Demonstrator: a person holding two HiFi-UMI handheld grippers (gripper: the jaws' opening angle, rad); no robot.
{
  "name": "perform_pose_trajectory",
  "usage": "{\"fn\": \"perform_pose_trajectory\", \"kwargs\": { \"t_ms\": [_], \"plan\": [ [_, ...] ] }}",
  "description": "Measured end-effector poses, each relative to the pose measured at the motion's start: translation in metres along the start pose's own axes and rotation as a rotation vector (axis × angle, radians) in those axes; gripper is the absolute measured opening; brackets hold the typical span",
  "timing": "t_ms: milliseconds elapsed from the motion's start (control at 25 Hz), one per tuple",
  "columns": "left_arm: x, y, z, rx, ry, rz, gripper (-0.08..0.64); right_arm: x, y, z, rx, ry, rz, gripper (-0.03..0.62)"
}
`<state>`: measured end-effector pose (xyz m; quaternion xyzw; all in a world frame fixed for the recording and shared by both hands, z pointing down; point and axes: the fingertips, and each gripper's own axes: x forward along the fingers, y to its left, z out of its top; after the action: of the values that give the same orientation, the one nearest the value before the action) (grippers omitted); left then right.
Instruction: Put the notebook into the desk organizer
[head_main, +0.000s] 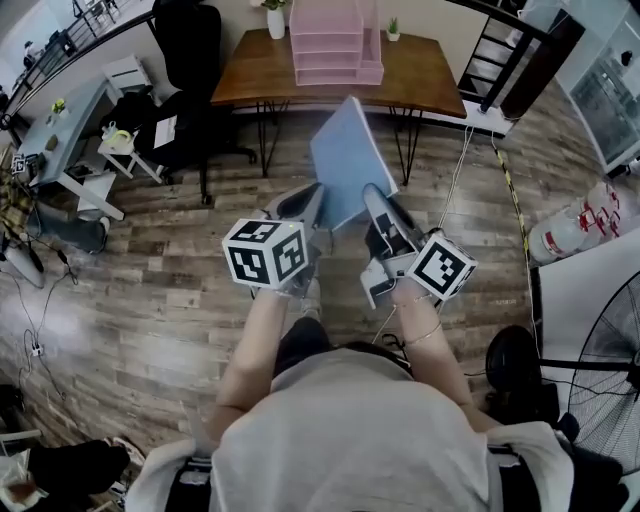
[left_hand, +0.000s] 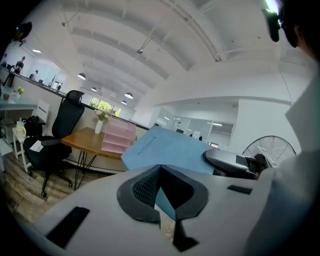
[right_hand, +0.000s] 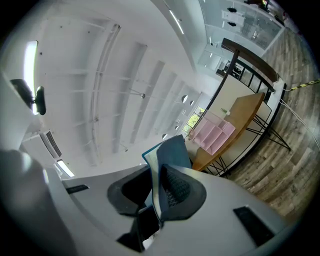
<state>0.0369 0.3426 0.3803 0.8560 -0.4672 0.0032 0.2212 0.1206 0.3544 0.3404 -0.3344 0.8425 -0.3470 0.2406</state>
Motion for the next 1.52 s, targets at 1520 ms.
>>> {"fn": "perform_pose_trajectory", "kwargs": {
  "t_ms": [1520],
  "plan": [
    [0.200,0.217,0.124,-0.004,0.048,-0.080,0.011,0.272,-0.146,0.081,-0.013,-0.103,-0.089,0.069]
  ]
}}
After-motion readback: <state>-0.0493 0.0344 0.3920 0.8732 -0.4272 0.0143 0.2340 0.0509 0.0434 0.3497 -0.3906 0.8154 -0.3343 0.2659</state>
